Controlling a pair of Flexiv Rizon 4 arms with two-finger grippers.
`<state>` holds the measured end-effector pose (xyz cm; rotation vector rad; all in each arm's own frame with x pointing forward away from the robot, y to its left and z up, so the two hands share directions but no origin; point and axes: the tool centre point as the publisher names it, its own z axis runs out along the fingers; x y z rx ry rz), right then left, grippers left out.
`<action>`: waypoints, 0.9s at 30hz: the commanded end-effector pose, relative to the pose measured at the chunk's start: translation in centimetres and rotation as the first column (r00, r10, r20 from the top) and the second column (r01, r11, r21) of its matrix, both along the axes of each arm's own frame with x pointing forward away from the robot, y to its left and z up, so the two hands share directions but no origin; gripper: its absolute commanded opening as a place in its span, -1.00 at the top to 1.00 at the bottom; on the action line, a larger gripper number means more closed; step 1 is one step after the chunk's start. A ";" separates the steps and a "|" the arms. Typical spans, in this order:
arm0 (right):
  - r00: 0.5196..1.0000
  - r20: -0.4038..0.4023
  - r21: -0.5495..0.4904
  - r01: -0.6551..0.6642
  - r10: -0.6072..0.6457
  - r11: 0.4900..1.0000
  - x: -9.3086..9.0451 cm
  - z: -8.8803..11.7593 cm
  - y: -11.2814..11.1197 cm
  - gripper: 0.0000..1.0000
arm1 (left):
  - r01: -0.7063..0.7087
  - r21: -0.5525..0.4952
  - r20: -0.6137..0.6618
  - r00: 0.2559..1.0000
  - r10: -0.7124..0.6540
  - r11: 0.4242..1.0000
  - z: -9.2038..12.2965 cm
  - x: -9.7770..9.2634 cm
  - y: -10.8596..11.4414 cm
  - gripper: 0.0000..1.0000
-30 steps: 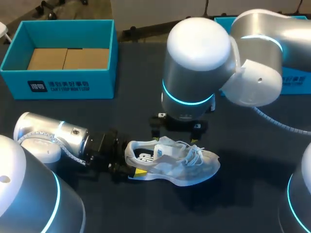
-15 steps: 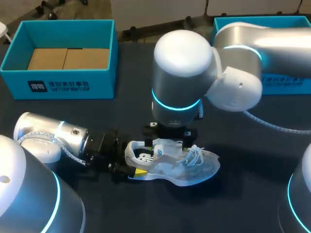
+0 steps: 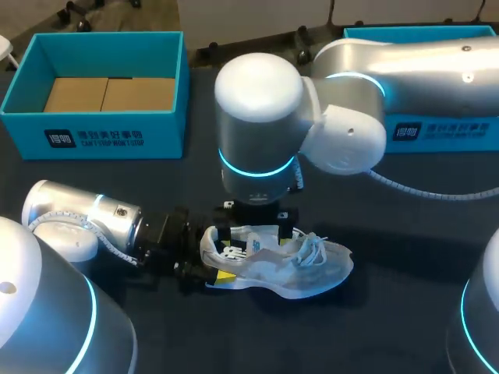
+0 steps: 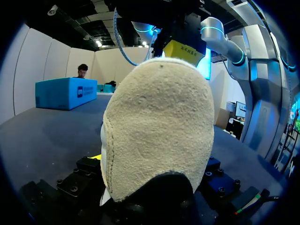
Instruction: Take the shoe out of the shoebox, open the shoe tongue, remove and reinsert the insole, then place the shoe into the shoebox
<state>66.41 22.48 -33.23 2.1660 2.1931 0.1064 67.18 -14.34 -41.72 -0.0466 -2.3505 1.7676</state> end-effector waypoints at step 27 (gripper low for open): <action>0.948 0.128 -0.330 0.319 -0.292 0.889 0.3 -2.1 -1.6 -1.00 | -0.001 0.000 0.001 1.000 0.001 1.000 -0.1 -0.1 0.1 1.00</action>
